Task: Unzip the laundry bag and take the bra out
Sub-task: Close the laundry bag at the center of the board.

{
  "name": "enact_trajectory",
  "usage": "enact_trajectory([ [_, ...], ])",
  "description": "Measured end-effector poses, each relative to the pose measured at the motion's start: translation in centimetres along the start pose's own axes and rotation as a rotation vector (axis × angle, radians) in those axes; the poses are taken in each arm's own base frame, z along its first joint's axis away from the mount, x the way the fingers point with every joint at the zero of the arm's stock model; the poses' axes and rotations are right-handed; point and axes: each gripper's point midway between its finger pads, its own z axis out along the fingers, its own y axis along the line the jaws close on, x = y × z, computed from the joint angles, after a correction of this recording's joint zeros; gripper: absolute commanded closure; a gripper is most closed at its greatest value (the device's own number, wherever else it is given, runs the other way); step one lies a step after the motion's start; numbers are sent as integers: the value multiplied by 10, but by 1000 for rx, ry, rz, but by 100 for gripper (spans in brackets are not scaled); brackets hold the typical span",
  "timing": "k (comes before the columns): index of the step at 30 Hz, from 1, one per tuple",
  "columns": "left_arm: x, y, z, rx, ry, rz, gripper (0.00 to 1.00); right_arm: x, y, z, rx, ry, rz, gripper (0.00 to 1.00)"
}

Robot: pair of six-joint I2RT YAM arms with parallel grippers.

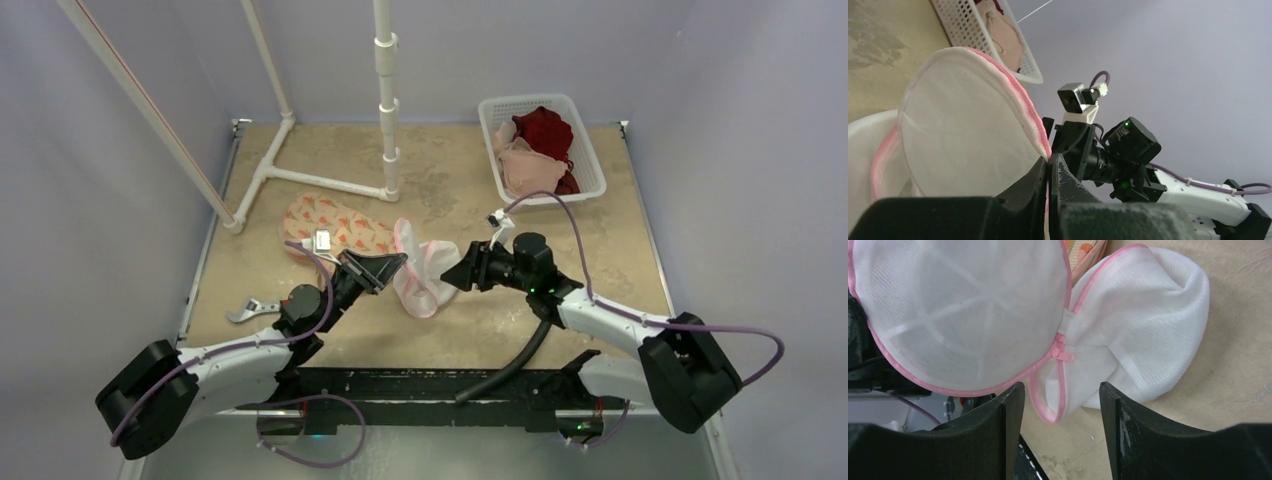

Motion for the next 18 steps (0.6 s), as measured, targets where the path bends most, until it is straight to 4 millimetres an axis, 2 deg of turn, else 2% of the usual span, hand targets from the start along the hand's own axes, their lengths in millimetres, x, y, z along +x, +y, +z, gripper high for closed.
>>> enact_trajectory([
  [3,5,9,0,-34,18,5,100,2,3,10,1,18,-12,43],
  [6,6,11,0,-41,22,11,100,7,8,19,-7,40,-26,47],
  [10,5,14,-1,-61,21,30,100,16,13,24,-17,61,-65,47],
  [14,-1,10,1,-64,9,52,100,23,15,26,-20,71,-126,48],
  [18,-6,3,4,-52,-1,65,100,31,9,31,2,92,-157,51],
])
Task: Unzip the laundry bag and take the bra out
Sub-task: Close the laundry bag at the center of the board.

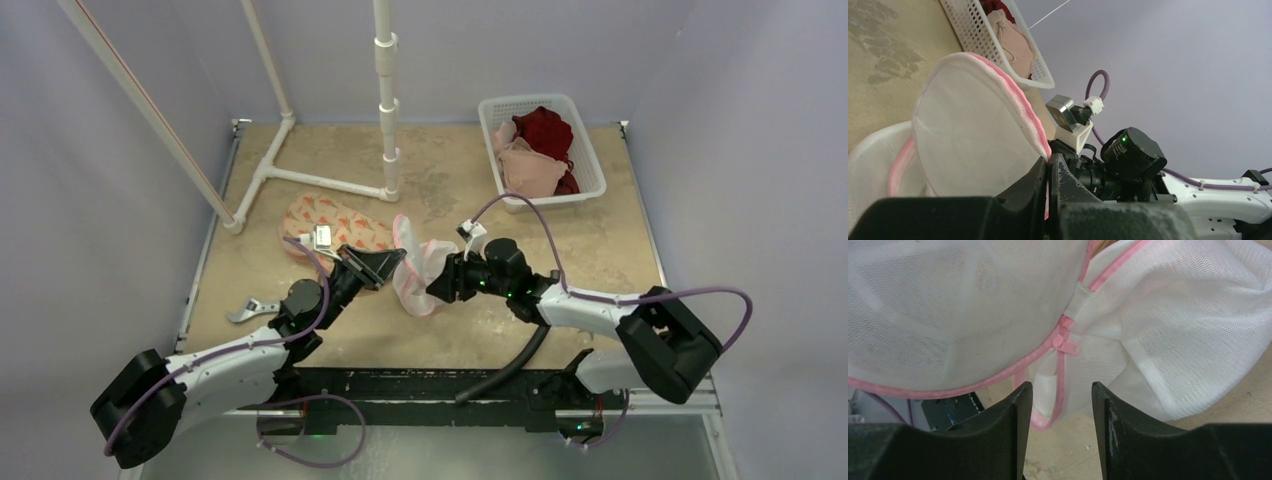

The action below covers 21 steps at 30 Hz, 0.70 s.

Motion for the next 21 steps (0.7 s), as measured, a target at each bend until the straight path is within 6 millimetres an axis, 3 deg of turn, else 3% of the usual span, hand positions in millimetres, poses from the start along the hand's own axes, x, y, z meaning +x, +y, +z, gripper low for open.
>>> enact_trajectory([
  [6,1,1,1,-8,7,14,100,8,-11,13,45,31,-9,54],
  [11,2,3,1,-18,14,19,100,5,-6,20,34,24,-20,58],
  [17,3,4,1,-21,16,20,100,7,2,25,15,33,-38,77],
  [21,3,4,1,-21,18,20,100,7,-2,25,37,30,-45,96],
])
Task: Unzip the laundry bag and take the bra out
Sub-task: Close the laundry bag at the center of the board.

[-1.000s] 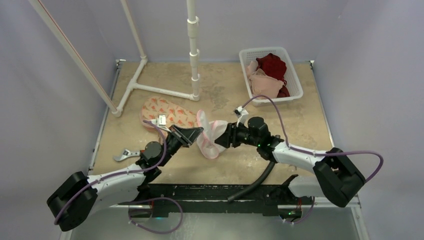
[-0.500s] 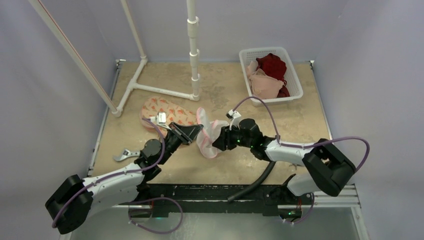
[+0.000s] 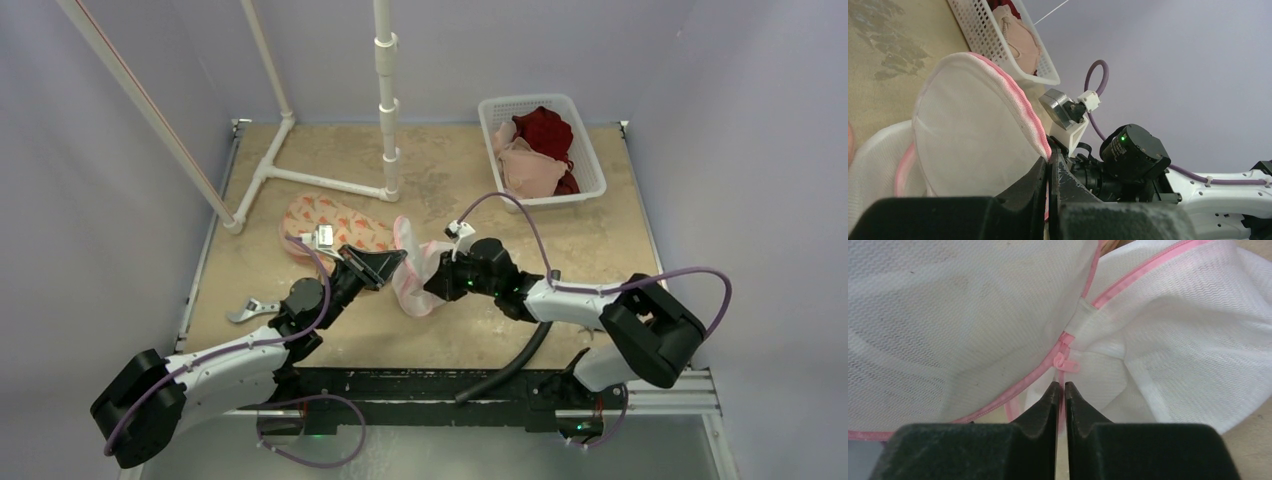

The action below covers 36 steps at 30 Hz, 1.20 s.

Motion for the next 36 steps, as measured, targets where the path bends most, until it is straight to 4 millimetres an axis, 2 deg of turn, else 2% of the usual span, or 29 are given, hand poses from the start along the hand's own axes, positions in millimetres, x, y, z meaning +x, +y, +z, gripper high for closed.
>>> enact_trajectory([
  [1,0,0,0,0,0,0,100,0,-3,0,14,-2,-1,100],
  [6,2,3,0,-10,8,3,100,-6,-11,-11,90,-25,-12,100],
  [13,5,7,0,-26,17,17,100,-48,0,-58,142,-200,-51,100],
  [16,13,21,-1,-58,36,27,100,-53,1,-74,152,-249,-63,100],
  [18,25,39,-2,-104,67,35,100,-49,-2,-80,163,-256,-67,100],
  [22,51,78,-8,-207,142,53,100,-25,-18,-83,201,-221,-54,100],
  [25,65,99,-12,-255,183,61,100,-11,-27,-87,227,-198,-26,100],
  [28,72,107,-12,-268,201,63,100,-8,-30,-94,247,-209,11,56],
  [29,74,109,-12,-267,203,62,100,-10,-29,-96,251,-222,25,48],
  [31,75,108,-10,-257,204,60,100,-12,-29,-100,260,-239,47,42],
  [36,74,102,-8,-228,200,60,100,-14,-33,-108,313,-242,106,41],
])
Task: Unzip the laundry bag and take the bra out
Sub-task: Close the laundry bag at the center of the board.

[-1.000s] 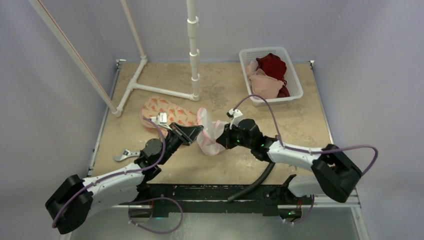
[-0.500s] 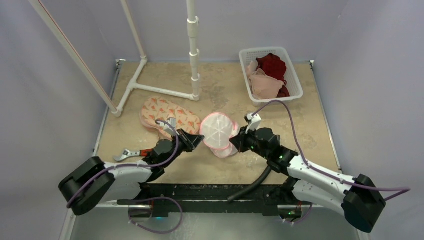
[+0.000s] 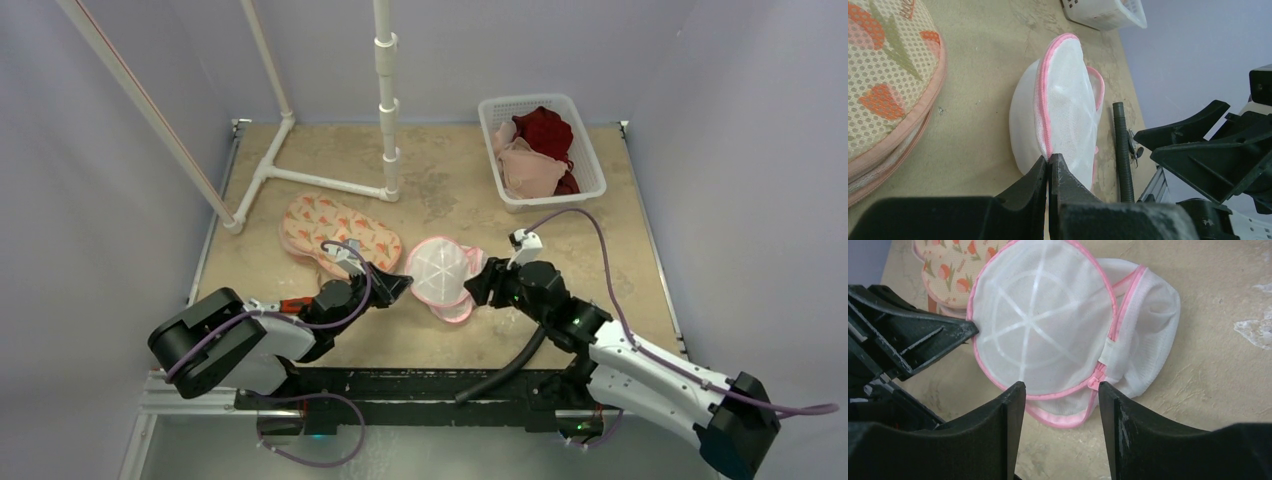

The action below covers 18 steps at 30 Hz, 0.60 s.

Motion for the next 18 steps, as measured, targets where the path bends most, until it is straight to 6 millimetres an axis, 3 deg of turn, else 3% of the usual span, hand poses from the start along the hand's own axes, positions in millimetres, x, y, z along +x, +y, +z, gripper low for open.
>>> enact_trajectory([
  [6,-1,-2,0,9,-1,7,100,-15,-1,10,57,6,36,45],
  [13,3,3,1,-2,10,20,100,-12,-37,34,131,55,125,46],
  [18,6,5,2,-6,22,23,100,-3,-32,41,89,89,129,49],
])
